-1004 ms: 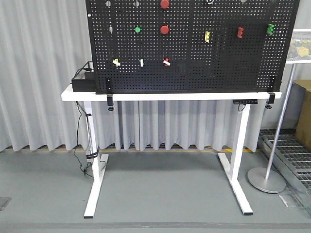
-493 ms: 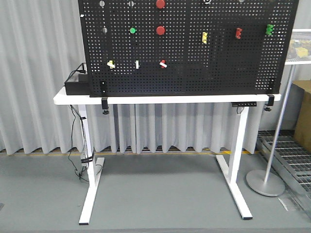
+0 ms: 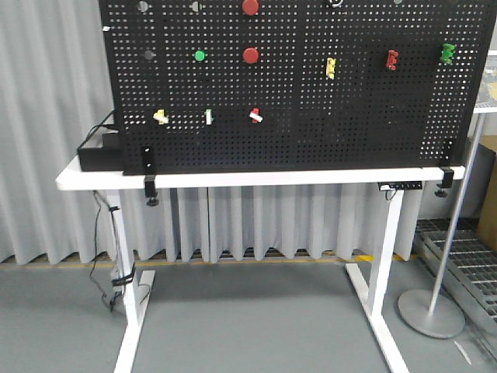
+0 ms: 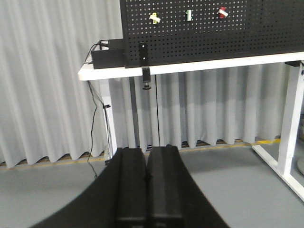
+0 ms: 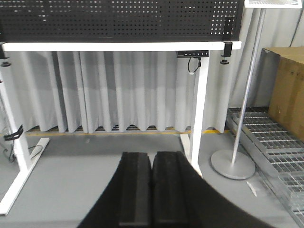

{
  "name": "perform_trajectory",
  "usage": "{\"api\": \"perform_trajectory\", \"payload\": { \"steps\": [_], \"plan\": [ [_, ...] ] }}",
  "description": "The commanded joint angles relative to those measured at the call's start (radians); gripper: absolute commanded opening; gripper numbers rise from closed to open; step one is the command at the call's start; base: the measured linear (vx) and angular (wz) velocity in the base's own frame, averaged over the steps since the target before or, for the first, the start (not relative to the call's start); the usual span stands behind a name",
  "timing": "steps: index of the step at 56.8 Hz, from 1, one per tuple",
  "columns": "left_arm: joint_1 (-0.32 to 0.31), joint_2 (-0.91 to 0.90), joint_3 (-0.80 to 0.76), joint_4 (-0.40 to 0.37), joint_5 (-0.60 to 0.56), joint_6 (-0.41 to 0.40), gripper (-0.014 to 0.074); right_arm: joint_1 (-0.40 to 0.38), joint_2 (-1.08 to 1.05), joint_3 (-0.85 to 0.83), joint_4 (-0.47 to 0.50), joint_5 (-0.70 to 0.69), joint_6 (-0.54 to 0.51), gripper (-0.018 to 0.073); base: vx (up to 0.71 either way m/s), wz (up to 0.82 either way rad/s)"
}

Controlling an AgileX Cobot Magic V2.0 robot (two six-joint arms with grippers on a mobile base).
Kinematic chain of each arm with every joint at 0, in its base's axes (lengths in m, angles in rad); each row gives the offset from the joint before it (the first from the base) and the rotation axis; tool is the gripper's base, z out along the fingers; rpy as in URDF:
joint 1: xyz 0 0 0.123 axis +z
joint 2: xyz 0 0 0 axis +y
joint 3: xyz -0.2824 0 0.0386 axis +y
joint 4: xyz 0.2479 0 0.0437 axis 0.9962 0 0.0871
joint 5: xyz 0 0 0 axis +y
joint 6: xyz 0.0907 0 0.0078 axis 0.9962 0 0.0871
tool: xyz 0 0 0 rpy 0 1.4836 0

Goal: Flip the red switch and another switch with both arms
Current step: 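Drive the base forward up to the black pegboard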

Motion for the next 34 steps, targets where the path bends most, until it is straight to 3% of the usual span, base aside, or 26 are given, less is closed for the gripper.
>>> {"api": "perform_trajectory", "payload": {
  "steps": [1,34],
  "plan": [
    [-0.005,-0.008,0.017,-0.005,-0.086,-0.002,0.0003,0.0,0.0,0.006,-0.006,-0.083,0.0,-0.0006,0.4,-0.06],
    [-0.005,-0.008,0.017,-0.005,-0.086,-0.001,0.0003,0.0,0.0,0.006,-0.006,-0.083,0.0,-0.0006,0.41,0.04]
  ]
}}
